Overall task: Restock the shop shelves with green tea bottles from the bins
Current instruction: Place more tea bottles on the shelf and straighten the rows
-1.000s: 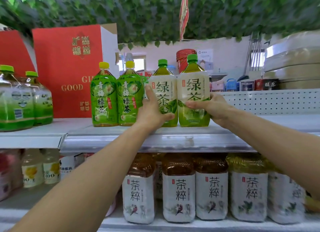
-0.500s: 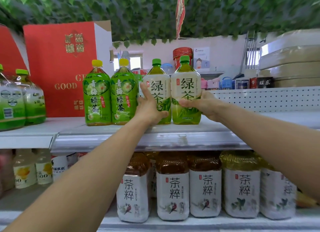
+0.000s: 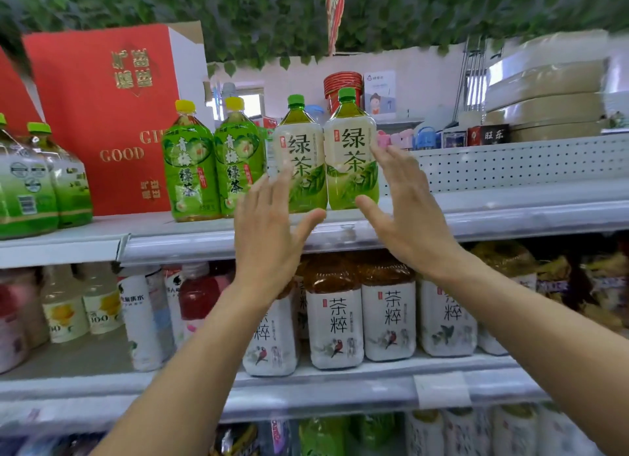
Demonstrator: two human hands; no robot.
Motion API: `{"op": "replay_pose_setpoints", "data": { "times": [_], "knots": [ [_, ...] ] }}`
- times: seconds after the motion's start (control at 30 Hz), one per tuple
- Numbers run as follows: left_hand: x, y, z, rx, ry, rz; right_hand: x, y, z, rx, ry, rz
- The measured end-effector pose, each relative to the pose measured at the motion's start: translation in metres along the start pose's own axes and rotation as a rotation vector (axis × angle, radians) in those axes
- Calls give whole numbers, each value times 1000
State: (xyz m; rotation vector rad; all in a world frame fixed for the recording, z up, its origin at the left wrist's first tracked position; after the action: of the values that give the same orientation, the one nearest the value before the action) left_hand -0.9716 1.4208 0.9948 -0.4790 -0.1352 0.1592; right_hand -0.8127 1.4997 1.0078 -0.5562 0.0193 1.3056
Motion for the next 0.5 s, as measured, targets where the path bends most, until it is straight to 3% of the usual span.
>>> {"op": "replay_pose_setpoints", "data": {
  "times": [0.17, 0.5],
  "knots": [
    [19, 0, -90, -3, 90, -20, 0, -15, -101, 20, -3, -69],
    [92, 59, -251, -335, 135, -46, 52, -21, -302, -211, 296, -173]
  ]
}}
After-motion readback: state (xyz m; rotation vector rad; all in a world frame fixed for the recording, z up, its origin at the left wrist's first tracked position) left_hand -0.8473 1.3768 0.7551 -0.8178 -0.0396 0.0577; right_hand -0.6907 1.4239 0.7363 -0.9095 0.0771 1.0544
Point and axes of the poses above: each hand's wrist, its own z-axis towards the middle knuckle, its own y-axis out of the palm, x = y × z, the point moved 10 cm from there along z, towards the middle knuckle, and after that the axes turned 14 degrees about z, right-handed, at the moved point
